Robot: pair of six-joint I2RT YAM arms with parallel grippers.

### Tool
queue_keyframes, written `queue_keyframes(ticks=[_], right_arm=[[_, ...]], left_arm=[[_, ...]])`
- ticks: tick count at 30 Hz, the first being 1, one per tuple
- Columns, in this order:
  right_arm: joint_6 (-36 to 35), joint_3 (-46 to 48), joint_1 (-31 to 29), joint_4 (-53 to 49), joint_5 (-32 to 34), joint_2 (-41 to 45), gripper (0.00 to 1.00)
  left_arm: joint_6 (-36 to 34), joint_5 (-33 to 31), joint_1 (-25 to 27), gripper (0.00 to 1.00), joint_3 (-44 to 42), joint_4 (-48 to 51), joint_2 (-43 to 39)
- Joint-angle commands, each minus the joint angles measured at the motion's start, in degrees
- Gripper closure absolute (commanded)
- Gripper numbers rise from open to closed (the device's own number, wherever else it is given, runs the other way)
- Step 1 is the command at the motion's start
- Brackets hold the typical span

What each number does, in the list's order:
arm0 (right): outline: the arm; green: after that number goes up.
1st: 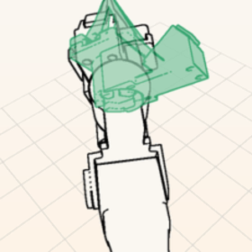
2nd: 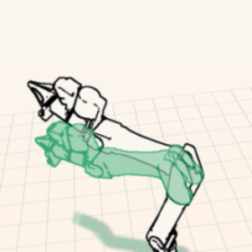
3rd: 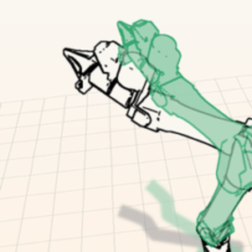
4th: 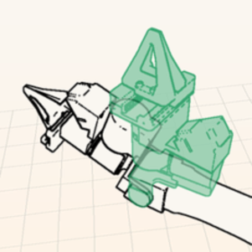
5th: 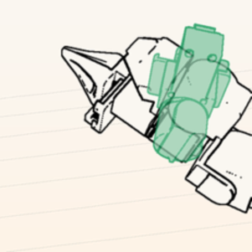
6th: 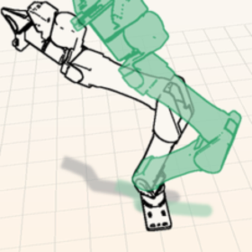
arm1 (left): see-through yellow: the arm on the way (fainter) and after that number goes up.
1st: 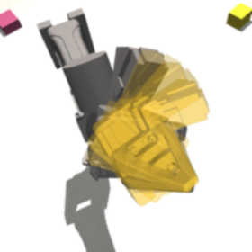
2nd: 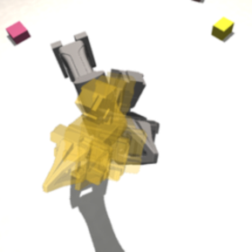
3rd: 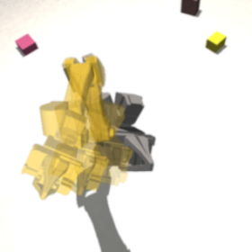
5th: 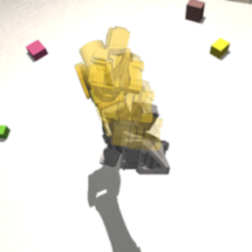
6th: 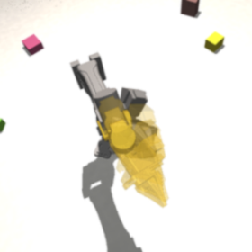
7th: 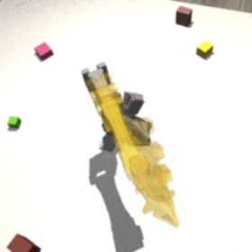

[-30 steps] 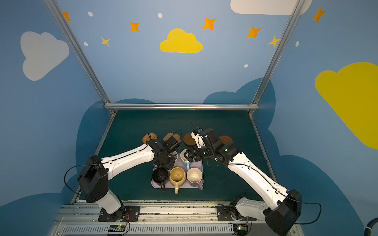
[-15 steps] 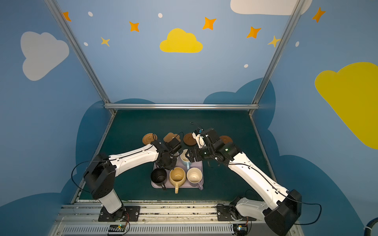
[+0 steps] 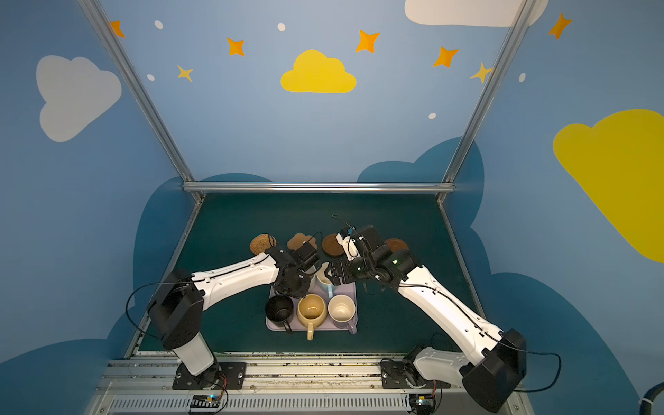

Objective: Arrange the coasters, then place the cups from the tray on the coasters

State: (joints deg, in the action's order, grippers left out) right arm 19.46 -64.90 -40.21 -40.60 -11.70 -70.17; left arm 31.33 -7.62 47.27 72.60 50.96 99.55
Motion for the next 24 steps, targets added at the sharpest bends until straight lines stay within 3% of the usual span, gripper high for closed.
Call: queue_keyframes(ticks=[1, 4, 24], right_arm=[[0.0, -0.2, 0.2, 0.6, -1.1, -0.8, 0.09], [-0.4, -0.1, 0.2, 1.5, -2.5, -0.8, 0.09], [-0.4, 0.7, -0.1, 6.3, -7.2, 0.1, 0.09]], left_arm=[[-0.1, -0.8, 0.2, 0.94, 1.8, 0.3, 0.9], [0.0, -2.0, 0.2, 0.97, 2.5, 1.1, 0.4], [0.1, -5.3, -0.2, 0.97, 2.0, 0.9, -4.9]])
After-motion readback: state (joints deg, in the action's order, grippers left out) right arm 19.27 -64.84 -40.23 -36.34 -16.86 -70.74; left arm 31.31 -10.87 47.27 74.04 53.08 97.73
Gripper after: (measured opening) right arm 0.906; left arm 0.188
